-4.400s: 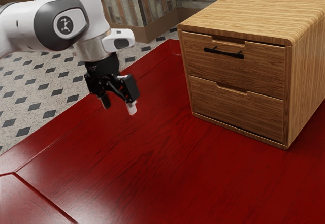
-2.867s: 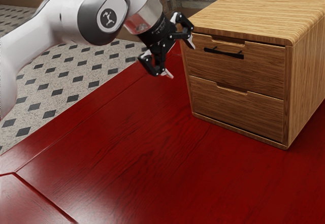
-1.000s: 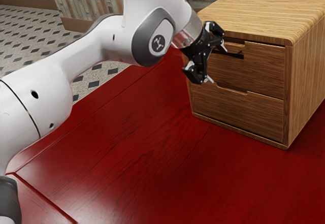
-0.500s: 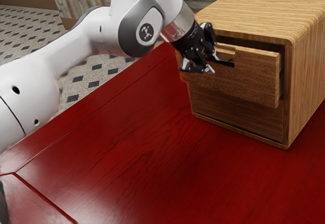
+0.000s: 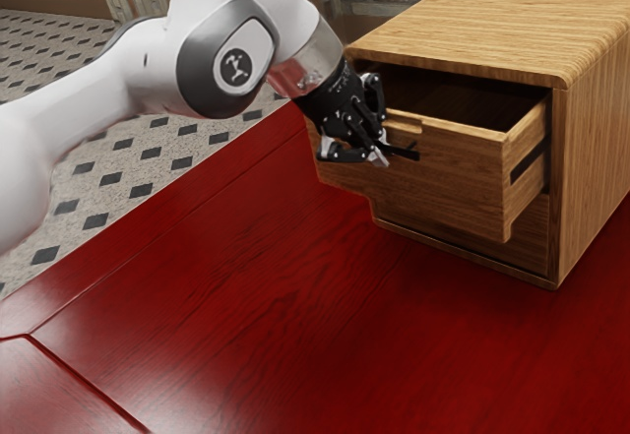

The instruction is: Pull the drawer handle with one arm to open the drawer

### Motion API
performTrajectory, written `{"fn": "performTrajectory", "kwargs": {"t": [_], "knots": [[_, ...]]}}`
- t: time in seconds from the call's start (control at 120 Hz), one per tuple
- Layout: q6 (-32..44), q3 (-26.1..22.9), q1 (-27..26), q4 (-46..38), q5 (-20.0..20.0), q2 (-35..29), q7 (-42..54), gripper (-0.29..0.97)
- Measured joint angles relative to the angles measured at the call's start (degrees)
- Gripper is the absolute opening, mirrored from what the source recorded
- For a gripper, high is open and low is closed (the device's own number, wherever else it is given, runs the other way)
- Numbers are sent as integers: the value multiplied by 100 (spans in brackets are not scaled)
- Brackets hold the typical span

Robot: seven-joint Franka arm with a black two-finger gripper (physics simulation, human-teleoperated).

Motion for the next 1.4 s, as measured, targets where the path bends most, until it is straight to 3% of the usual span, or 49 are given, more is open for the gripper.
{"fn": "performTrajectory", "kwargs": {"t": [0.708,1.4], "knots": [[-27,24,-139,-1698,145,-1561,-97,-10],[-135,-210,20,-2759,307,-2708,-172,-9]]}}
